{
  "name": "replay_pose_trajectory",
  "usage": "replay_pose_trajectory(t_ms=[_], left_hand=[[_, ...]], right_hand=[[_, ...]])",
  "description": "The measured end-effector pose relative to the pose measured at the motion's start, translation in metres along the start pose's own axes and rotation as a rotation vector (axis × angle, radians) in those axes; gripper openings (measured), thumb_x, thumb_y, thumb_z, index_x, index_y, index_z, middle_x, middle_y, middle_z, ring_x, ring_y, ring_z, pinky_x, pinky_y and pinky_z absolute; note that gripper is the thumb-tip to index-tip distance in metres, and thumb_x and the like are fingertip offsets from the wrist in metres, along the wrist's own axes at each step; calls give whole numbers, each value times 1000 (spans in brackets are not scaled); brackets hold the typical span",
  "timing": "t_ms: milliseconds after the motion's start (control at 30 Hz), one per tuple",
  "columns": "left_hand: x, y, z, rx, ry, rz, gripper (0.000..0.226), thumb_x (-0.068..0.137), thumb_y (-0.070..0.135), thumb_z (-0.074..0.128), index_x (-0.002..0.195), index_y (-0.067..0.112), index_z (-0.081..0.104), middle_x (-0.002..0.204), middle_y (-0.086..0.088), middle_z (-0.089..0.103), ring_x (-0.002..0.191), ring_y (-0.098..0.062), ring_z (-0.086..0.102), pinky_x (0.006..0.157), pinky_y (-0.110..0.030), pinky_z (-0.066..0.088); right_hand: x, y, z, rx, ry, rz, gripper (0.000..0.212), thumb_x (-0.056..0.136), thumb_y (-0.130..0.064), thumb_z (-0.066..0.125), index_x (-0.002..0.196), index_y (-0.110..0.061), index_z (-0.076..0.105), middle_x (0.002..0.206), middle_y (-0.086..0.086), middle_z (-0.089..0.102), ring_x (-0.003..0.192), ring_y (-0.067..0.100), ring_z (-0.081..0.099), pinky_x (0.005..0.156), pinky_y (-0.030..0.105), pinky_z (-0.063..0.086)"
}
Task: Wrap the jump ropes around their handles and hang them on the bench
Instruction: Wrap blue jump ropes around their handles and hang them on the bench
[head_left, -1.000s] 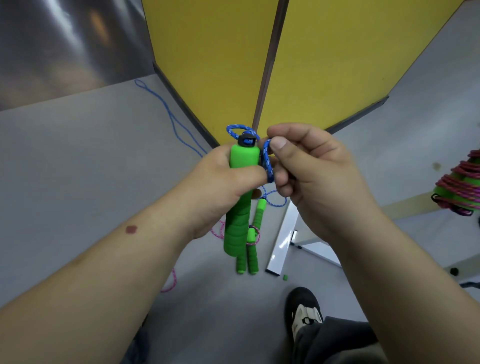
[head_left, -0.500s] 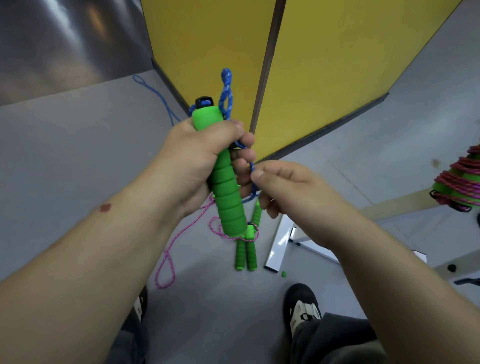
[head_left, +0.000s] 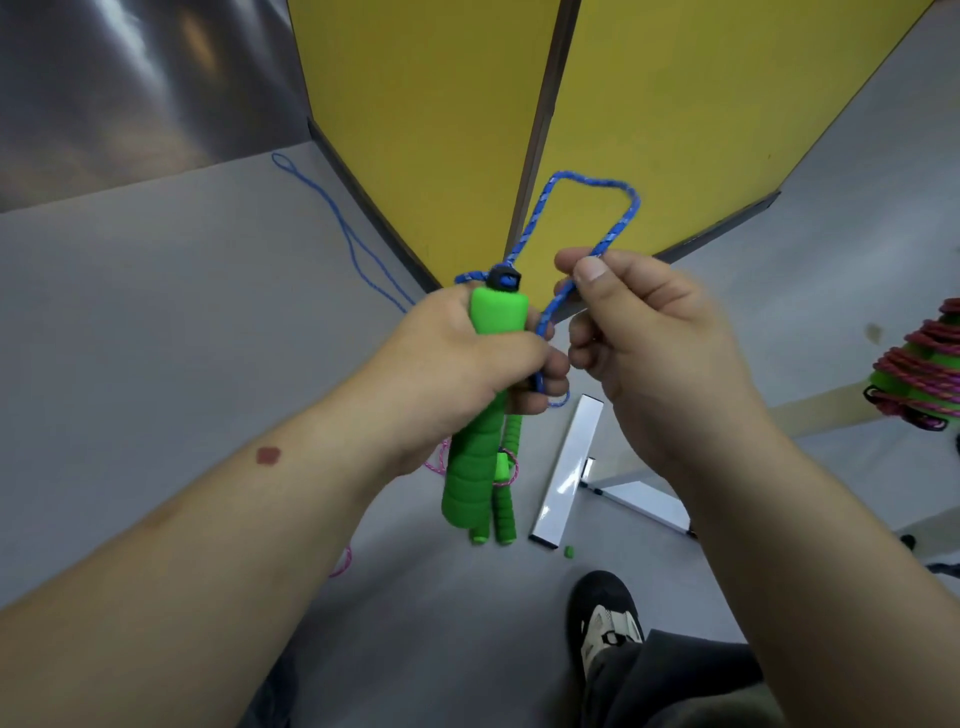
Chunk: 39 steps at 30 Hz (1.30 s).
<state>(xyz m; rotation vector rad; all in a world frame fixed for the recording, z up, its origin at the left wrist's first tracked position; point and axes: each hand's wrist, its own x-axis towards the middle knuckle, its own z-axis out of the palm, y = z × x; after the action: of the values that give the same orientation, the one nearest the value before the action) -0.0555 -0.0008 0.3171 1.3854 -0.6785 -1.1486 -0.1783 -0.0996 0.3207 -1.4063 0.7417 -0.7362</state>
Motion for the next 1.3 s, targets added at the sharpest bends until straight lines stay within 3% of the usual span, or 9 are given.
replay_pose_trajectory(t_ms=[167,267,400,567,667,767,933,1200,1300], left_hand=[[1,15,-7,-276,188,6,10,98,-1,60,92,7,64,72,-6,74,67,-17,72,55,-23,59],[5,18,-19,-302,333,34,4,98,2,61,100,5,63,75,-6,76,73,-19,75,56,-24,59],[8,11,-25,-218,396,3,5,97,6,65,101,7,64,84,-8,77,75,-17,77,58,-23,58],[4,4,-13,-117,164,-44,12,98,7,60,99,10,72,83,-2,78,77,-14,76,56,-23,56],[4,0,-11,-126,76,-25,15,90,9,67,103,8,74,92,-11,77,87,-20,77,58,-24,55],[6,-5,-11,56,30,13,31,77,17,66,105,6,73,108,-27,72,102,-30,76,68,-33,55],[3,-6,-6,279,36,72,31,79,24,70,95,-2,65,89,-33,61,70,-23,56,72,-44,50],[4,-1,-3,-99,173,19,5,92,3,70,96,6,69,75,-10,70,65,-19,66,64,-30,58],[6,7,-8,-246,265,20,10,94,1,67,89,9,67,74,-7,69,68,-17,67,64,-26,59]], right_hand=[[-4,8,9,-27,-303,354,36,105,-36,44,84,-22,70,75,1,68,61,18,51,58,32,40],[-6,7,5,-220,-407,315,33,104,-31,45,94,-17,73,83,2,73,65,14,53,60,29,43],[-11,4,4,-258,-346,94,25,104,-15,50,95,-18,73,76,-1,70,61,12,48,57,24,40],[-9,-2,7,-65,-155,-21,24,104,-14,50,94,-19,71,83,-2,71,60,15,46,54,24,40],[-8,-1,8,-30,-99,-23,25,104,-16,51,92,-21,72,79,8,67,59,14,44,53,25,38],[-8,-1,9,-8,-89,-15,27,104,-17,51,90,-23,73,81,15,66,57,14,43,51,26,37],[-8,-4,9,25,-76,8,22,105,-15,49,95,-15,68,81,-5,70,52,15,43,45,23,38],[-8,7,7,-70,-82,87,12,102,-16,56,100,-16,68,80,-3,68,55,12,49,50,26,43],[-10,14,9,-158,-161,155,16,102,-25,56,98,-20,71,88,0,69,62,14,56,57,31,48]])
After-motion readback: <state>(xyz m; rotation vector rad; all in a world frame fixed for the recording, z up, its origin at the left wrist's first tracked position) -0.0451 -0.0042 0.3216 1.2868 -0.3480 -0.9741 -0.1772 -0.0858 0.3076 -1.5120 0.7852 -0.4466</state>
